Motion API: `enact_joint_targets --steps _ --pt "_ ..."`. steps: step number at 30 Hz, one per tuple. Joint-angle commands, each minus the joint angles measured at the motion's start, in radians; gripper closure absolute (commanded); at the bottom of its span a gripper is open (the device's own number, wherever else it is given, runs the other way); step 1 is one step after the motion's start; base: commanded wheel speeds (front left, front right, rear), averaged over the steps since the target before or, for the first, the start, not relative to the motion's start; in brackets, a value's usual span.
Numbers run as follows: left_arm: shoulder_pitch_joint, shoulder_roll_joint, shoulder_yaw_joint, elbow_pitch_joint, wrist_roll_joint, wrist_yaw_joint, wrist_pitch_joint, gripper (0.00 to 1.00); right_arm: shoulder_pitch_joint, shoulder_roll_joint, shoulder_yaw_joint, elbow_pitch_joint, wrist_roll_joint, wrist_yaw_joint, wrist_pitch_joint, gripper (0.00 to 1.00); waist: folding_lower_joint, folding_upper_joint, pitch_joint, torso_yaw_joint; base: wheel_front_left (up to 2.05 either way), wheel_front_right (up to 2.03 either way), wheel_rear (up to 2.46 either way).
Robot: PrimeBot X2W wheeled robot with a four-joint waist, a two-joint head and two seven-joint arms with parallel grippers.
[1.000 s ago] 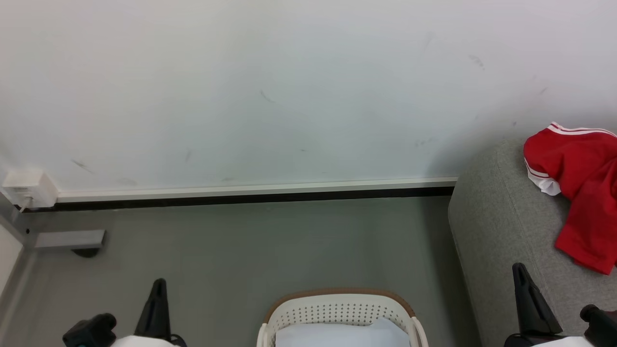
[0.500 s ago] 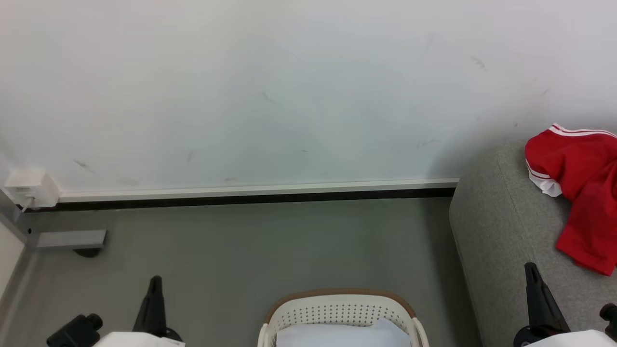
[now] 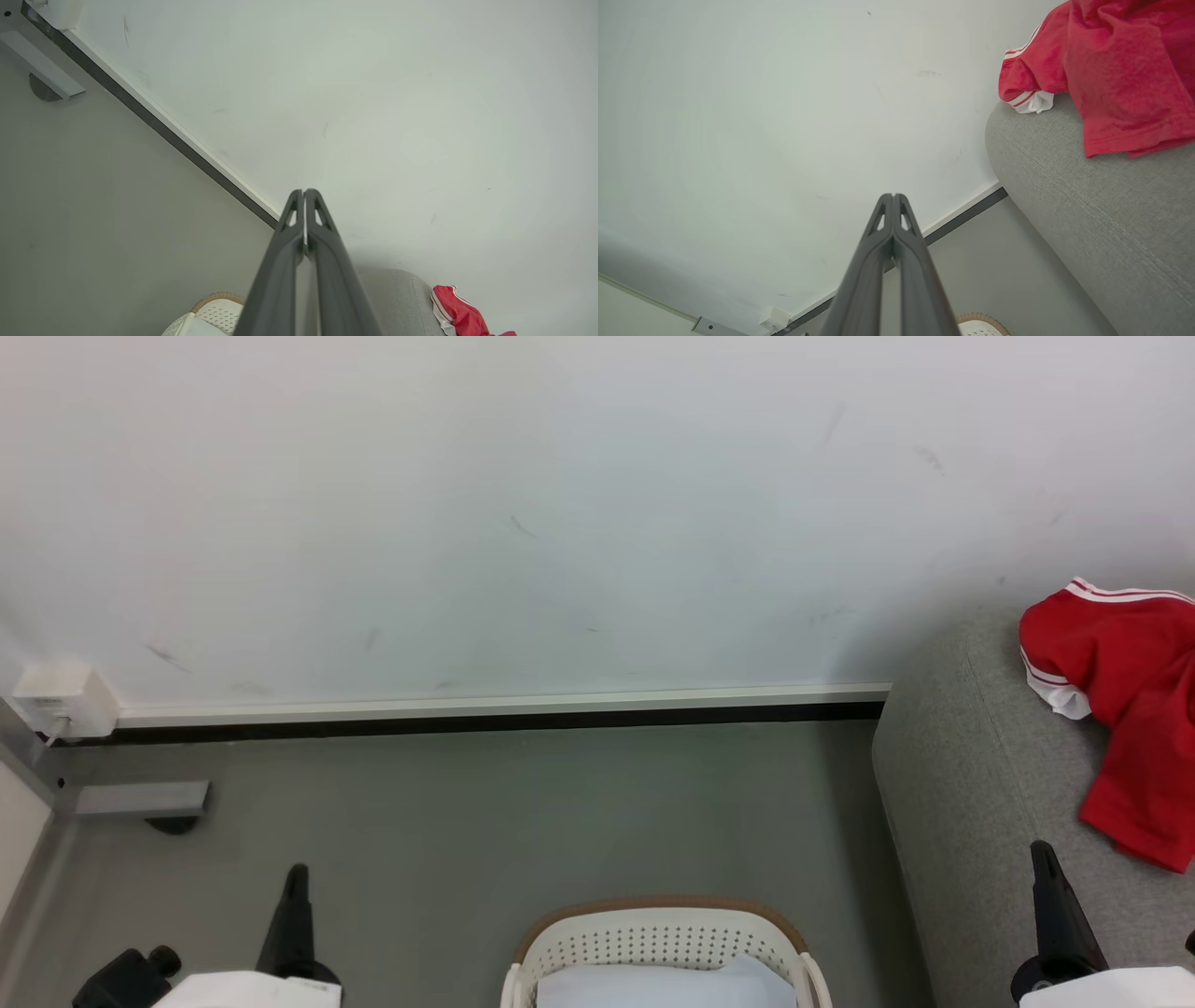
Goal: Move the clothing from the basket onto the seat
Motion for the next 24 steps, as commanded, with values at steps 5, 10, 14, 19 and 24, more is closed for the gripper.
enact_joint_targets --steps 5,10,14,19,24 --pt "-0.023 0.008 0.01 -0.021 -0.092 -0.006 0.021 1.0 -0.03 -0.003 -0.015 -0.004 0.082 -0.001 0.019 1.0 0.0 -0.0001 -0.001 0.002 0.0 0.0 0.0" --pt "-0.025 0.008 0.013 -0.026 -0.149 -0.007 0.037 1.0 -0.033 -0.002 -0.022 -0.002 0.138 -0.001 0.032 1.0 0.0 -0.0001 -0.002 0.003 0.0 0.0 0.0" --pt "-0.026 0.009 0.016 -0.029 -0.192 -0.008 0.048 1.0 -0.035 -0.001 -0.027 0.0 0.181 -0.001 0.043 1.0 0.0 -0.0001 -0.003 0.004 0.0 0.0 0.0" --pt "-0.028 0.009 0.019 -0.034 -0.245 -0.01 0.064 1.0 -0.038 -0.001 -0.034 0.002 0.233 -0.001 0.055 1.0 0.0 -0.0001 -0.004 0.005 0.0 0.0 0.0" --pt "-0.029 0.009 0.023 -0.038 -0.297 -0.011 0.078 1.0 -0.042 0.0 -0.039 0.004 0.282 -0.001 0.066 1.0 0.0 -0.0001 -0.005 0.007 0.0 0.0 0.0"
